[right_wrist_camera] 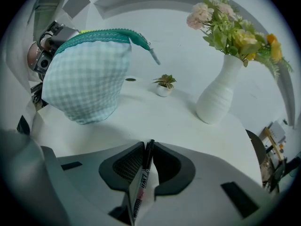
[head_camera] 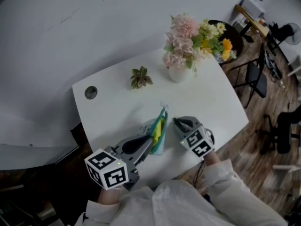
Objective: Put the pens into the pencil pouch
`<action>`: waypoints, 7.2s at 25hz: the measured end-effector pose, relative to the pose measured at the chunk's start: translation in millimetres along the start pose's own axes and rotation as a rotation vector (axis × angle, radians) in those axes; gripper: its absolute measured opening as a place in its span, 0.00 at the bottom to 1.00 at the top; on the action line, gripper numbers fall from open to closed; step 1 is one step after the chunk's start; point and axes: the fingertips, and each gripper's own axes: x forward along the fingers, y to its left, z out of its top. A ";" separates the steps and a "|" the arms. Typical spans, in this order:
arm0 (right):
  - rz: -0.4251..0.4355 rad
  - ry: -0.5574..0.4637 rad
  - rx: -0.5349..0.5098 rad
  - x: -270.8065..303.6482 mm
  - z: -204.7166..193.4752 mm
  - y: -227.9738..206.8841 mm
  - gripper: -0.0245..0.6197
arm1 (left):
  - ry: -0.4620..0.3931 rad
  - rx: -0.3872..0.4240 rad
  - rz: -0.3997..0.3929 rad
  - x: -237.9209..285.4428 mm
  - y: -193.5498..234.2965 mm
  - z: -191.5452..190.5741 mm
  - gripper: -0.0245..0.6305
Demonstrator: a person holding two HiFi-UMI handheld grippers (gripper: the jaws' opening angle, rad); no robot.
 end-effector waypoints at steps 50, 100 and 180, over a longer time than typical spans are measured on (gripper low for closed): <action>-0.124 -0.619 0.223 -151.8 151.1 22.3 0.10 | -0.028 0.040 0.013 -26.0 -17.6 -15.5 0.08; 0.145 -1.034 0.376 -164.3 202.7 91.3 0.10 | -0.107 -0.040 0.023 -48.0 -9.3 -12.2 0.08; 0.064 -0.610 0.596 -135.3 41.2 82.9 0.10 | 0.326 0.314 0.111 25.4 -2.7 -88.5 0.08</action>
